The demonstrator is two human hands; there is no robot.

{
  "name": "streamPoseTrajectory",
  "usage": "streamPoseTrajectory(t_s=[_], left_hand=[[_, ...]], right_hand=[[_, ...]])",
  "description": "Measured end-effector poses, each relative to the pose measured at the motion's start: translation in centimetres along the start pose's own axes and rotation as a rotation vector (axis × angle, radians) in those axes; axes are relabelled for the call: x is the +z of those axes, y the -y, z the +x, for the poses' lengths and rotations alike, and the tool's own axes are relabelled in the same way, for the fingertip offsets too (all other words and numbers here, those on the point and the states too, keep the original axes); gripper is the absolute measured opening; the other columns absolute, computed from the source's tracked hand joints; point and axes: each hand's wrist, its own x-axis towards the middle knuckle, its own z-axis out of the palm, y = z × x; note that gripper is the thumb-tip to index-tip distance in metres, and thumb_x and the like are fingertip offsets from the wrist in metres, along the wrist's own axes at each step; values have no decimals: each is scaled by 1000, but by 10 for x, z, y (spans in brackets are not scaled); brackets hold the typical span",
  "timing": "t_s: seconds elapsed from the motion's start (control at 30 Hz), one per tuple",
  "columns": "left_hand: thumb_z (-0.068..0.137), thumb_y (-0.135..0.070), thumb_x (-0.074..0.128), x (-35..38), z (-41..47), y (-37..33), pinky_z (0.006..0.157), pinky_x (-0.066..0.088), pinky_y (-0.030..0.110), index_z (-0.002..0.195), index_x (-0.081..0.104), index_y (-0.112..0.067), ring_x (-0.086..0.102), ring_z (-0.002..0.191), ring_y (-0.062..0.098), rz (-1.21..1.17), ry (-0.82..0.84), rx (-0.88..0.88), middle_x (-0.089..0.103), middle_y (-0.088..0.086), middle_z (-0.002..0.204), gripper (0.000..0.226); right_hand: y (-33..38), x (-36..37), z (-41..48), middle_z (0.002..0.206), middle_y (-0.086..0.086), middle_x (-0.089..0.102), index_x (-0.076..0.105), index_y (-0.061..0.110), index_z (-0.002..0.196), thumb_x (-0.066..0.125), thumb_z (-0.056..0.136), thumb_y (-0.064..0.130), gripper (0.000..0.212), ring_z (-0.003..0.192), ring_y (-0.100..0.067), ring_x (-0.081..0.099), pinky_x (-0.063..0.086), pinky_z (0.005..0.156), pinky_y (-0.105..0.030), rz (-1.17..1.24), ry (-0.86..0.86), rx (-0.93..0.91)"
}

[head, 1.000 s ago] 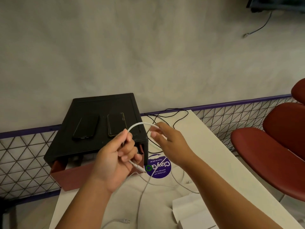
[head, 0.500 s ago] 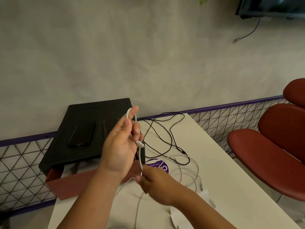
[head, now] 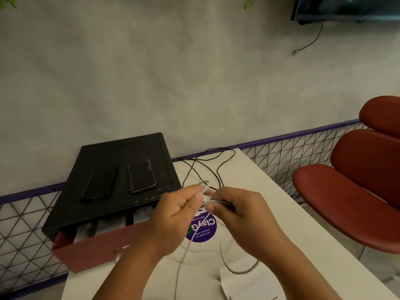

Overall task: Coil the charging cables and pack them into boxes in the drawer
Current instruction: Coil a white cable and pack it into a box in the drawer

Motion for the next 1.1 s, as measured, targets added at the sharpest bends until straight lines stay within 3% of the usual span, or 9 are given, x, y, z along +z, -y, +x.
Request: streamPoseTrajectory(t_s=[0.13,0.27,0.4,0.5,0.57,0.73,0.9,1.0,1.1], left_hand=[[84,-52,46,6,-4,-12,65,49,22,72,65,-28,60,67,8,-104,39,-30,60,-7,65,33],[73,-46,56,7,-9,-23,54,44,21,56,59,-26,46,47,7,-351,123,-145,46,-6,47,27],[58,-38,82,11,-12,-26,41,40,22,54,52,-15,28,31,4,-867,172,-284,31,-7,35,38],[62,-27,81,14,-12,-26,37,37,20,56,51,-13,27,29,4,-992,125,-375,31,-5,36,34],[73,-19,71,17,-11,-28,42,41,21,60,52,-12,32,33,6,-868,5,-394,36,-1,42,24],[82,-25,64,20,-16,-16,62,52,27,85,61,-26,66,76,17,-32,-246,-306,66,5,81,5],[82,-19,67,17,-21,-21,44,38,11,80,67,-19,55,46,0,71,-207,-361,60,-5,52,2],[82,-14,67,9,-22,-20,51,43,12,87,68,-25,60,53,3,135,-187,-372,64,-1,56,12],[82,-13,68,0,-24,-24,46,40,8,86,69,-25,59,52,-2,177,-240,-341,62,-10,53,12]], right_hand=[[1,-6,-5,60,19,56,49,38,74,64,77,37,15,66,2,56,42,55,-10,133,-99,27],[-2,-8,-4,78,25,53,49,42,82,59,79,53,16,72,2,54,41,58,-9,169,-58,-27],[-4,-6,0,89,16,53,52,51,80,42,83,53,11,80,-5,52,40,66,-12,141,-49,-95],[-5,-3,1,73,19,55,47,37,73,42,88,49,20,67,-3,50,40,60,-13,175,-15,-34],[-4,-1,3,62,20,54,47,30,72,43,93,43,24,58,-2,48,39,55,-14,217,-43,25],[-10,1,7,57,19,55,52,22,73,48,92,29,20,55,4,52,40,49,-10,268,-228,160],[-13,4,5,59,10,53,54,20,79,49,91,33,18,64,9,53,41,53,-7,136,-291,186],[-11,4,5,65,10,52,49,24,83,43,92,37,16,59,-6,52,36,48,-12,-109,-251,113],[-11,0,5,64,9,52,45,28,81,43,92,36,14,58,-7,48,34,52,-17,-182,-243,25]])
